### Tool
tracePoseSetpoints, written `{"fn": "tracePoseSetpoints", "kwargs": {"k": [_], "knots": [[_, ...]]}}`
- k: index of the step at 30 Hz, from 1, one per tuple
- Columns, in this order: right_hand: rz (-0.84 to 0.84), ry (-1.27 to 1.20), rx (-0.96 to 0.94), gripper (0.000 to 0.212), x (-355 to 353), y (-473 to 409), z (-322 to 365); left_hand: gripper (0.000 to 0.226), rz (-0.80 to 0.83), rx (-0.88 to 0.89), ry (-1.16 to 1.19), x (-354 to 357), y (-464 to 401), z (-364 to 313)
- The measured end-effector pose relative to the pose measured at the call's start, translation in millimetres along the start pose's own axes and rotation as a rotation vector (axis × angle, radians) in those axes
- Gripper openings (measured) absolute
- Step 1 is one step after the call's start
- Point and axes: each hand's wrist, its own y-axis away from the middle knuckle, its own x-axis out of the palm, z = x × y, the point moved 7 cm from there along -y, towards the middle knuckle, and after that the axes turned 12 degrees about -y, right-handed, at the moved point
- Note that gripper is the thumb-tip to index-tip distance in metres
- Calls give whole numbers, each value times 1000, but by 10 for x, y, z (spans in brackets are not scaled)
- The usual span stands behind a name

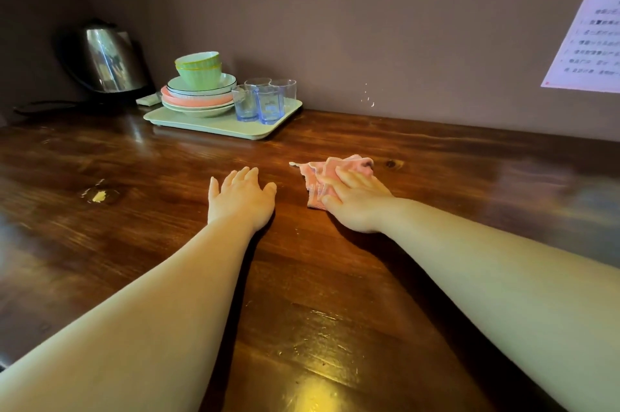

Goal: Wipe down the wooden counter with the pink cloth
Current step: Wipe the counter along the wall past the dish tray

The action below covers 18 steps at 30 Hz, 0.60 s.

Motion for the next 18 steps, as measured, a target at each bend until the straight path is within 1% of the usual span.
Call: {"fn": "tracePoseSetpoints", "kwargs": {"k": [2,3,6,8,10,12,15,18], "knots": [[46,30,6,55,-57,-63,8,62,-25,5,25,-20,16,-4],[32,48,-12,52,-102,-110,42,62,-31,2,29,-19,14,2],[-141,111,-48,51,-160,-216,143,62,-31,-5,51,-14,9,1],[-222,51,-29,55,-124,-279,166,61,-38,-7,58,-37,8,-6],[-186,-4,-11,56,-78,-311,170,60,-38,0,74,-49,31,-20],[-126,6,-28,54,-87,-287,197,56,-65,-3,121,-86,47,-20],[-73,31,-99,56,84,-121,237,48,-155,-86,279,-154,61,71],[-75,17,-142,56,182,-24,261,46,-122,-118,348,-162,81,86]]}}
